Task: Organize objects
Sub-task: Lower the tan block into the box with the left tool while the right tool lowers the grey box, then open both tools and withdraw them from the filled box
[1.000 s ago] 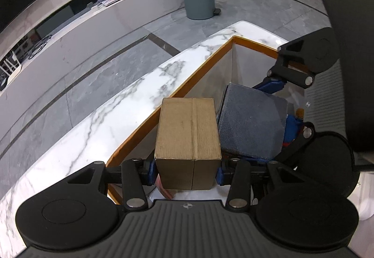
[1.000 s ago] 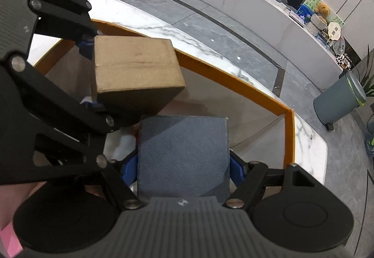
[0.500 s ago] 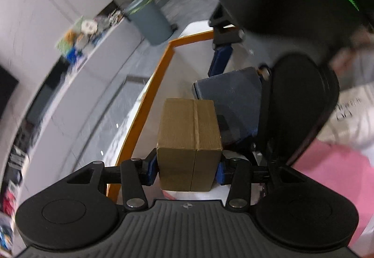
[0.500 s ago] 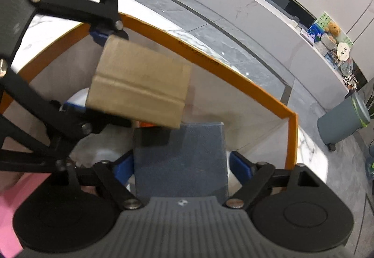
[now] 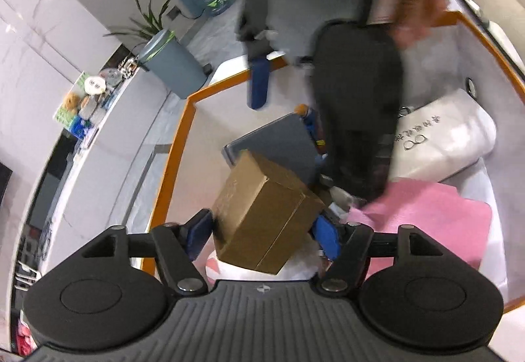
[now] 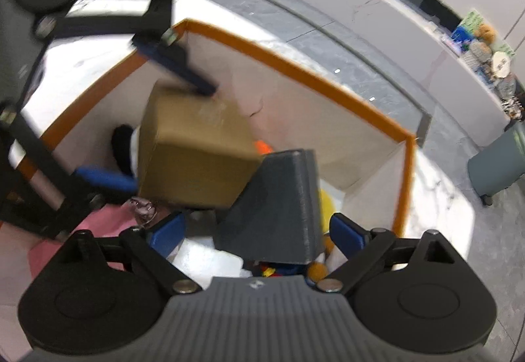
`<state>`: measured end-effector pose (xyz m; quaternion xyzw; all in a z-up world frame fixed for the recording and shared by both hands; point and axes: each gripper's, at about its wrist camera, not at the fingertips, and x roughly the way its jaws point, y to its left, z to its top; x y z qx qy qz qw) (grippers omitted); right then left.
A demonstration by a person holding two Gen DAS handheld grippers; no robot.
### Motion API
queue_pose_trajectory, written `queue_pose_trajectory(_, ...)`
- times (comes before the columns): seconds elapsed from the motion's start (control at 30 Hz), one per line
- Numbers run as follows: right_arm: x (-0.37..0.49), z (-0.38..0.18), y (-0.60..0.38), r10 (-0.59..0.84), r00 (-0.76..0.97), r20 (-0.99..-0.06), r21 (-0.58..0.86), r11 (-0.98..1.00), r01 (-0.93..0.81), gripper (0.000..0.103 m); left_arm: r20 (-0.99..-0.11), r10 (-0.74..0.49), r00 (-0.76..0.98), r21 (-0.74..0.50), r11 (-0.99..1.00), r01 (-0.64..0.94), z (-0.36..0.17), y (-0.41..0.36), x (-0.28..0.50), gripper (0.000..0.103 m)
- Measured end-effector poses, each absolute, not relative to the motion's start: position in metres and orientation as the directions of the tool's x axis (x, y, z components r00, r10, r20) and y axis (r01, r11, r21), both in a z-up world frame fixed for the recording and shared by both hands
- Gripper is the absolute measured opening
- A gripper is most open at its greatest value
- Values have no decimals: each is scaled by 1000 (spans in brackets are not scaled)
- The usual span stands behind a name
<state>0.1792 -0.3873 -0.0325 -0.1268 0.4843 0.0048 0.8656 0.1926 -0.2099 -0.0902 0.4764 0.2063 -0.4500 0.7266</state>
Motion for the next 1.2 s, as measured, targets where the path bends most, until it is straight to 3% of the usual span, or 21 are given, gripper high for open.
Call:
queue_pose_trajectory(0.13,188,-34,-387,-261,509,-820,-345,936,-75,84,-730,-485,482,493,115,862,-91,-207,185,79)
queue_pose_trajectory(0.3,184,-23,-395,-250,541,-803,-305,952,-13,82,-740,-493,458,477,94,874,-87,-207,182,79)
queue_pose_trajectory(0.43,172,-14,-394,-296,565,-771,-366,931,-12,75,-770,-501,394,410,83,908,-84,-208,181,77)
queue_pose_trajectory(0.6,157,-1,-365,-445,612,-654,-489,866,107,80,-777,-489,396,427,53,903,-90,-212,160,75)
queue_pose_trajectory(1.0,153,20,-364,-326,603,-728,-322,939,119,81,-692,-560,456,223,436,872,-42,-181,164,75)
queue_pose_trajectory(1.13,148,27,-357,-318,601,-734,-293,946,142,81,-665,-564,490,153,540,828,-27,-165,162,87)
queue_pose_trajectory(1.2,148,31,-360,-319,600,-733,-278,946,164,81,-661,-570,488,88,587,805,-20,-158,163,89)
